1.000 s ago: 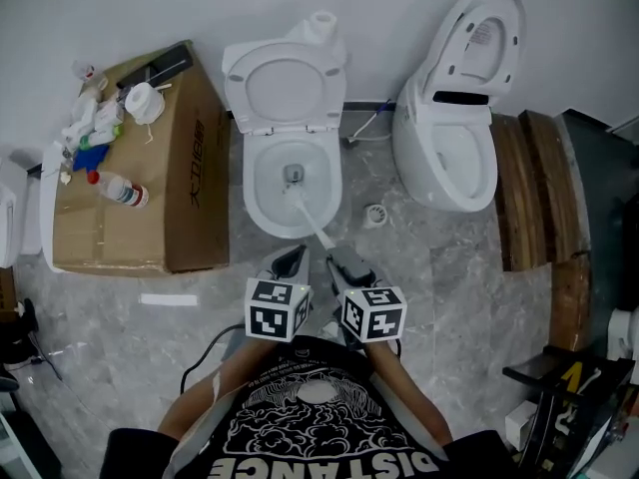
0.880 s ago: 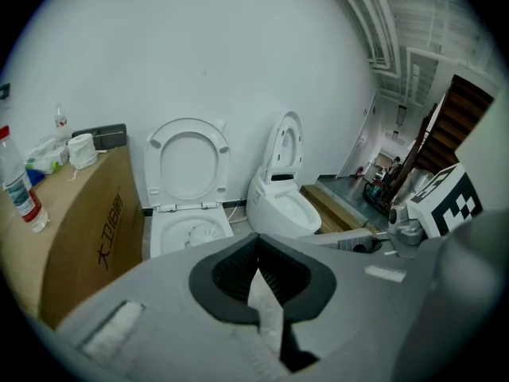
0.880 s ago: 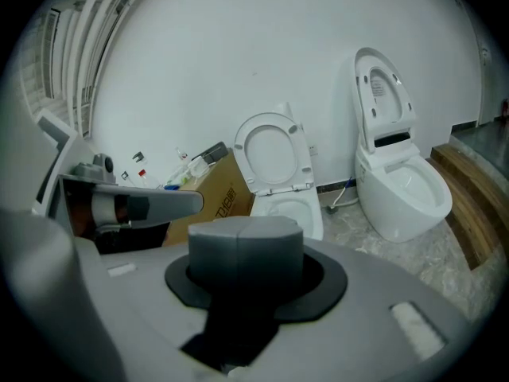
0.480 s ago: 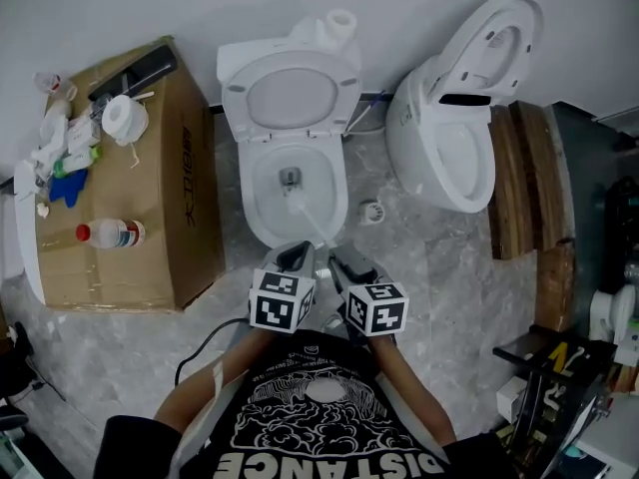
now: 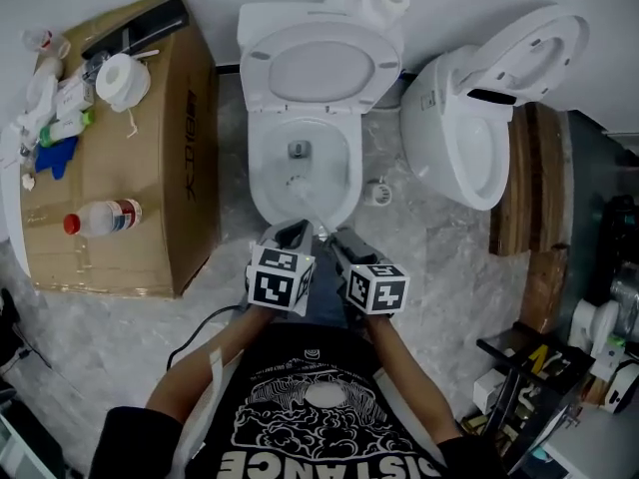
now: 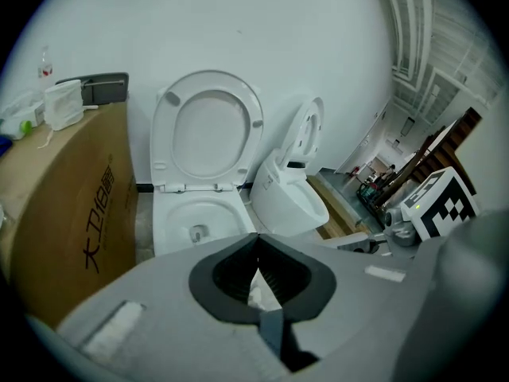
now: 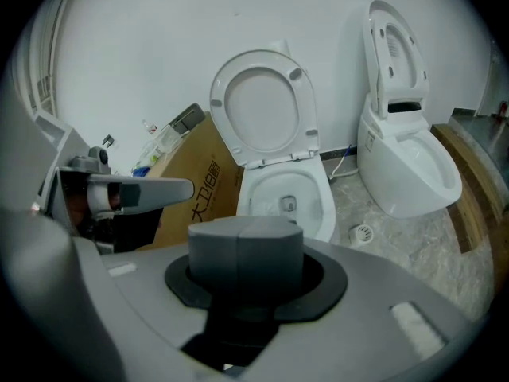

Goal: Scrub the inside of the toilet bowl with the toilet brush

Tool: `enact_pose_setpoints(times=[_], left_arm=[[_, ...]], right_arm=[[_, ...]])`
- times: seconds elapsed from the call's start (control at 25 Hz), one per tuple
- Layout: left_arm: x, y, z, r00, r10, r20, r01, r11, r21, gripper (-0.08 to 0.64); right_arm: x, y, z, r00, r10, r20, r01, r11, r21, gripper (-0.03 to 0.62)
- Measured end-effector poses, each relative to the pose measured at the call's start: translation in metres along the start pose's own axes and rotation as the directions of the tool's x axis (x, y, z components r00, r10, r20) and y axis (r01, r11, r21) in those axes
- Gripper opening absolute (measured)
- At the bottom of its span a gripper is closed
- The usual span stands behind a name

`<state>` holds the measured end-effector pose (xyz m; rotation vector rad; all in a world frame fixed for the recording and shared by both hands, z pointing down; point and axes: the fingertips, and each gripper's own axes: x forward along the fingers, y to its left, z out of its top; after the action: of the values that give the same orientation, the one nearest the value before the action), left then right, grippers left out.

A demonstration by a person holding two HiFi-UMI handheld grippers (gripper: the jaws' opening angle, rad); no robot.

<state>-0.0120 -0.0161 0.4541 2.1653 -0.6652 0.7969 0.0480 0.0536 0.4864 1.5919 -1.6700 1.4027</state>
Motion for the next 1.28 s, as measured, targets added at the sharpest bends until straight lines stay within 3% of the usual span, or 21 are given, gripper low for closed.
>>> enact_pose_setpoints(times=[0.32, 0.64, 1.0, 1.28], left_arm=[[0.029, 0.024, -0.011, 0.998, 0.06, -0.037, -0.06, 0.998, 0.01, -0.006], [0.063, 0.038, -0.045, 0.991, 0.087, -0.101, -0.093, 0.994, -0.063, -0.006], [0.08, 0.056, -0.058, 0.987, 0.117, -0.109, -0.128, 0.986, -0.105, -0.006], [0.078, 0.066, -0.061, 0.984, 0.149, -0.1, -0.163, 0.974, -0.158, -0.006]], right_arm=[[0.05, -0.025, -0.014, 0.996, 0.047, -0.072, -0.046, 0.999, 0.028, 0.15], [0.094, -0.042, -0.032, 0.985, 0.105, -0.14, -0.106, 0.994, 0.004, 0.15], [0.133, -0.048, -0.017, 0.986, 0.14, -0.091, -0.138, 0.99, 0.028, 0.15], [0.157, -0.046, 0.016, 0.985, 0.16, -0.06, -0.161, 0.987, -0.019, 0.15]])
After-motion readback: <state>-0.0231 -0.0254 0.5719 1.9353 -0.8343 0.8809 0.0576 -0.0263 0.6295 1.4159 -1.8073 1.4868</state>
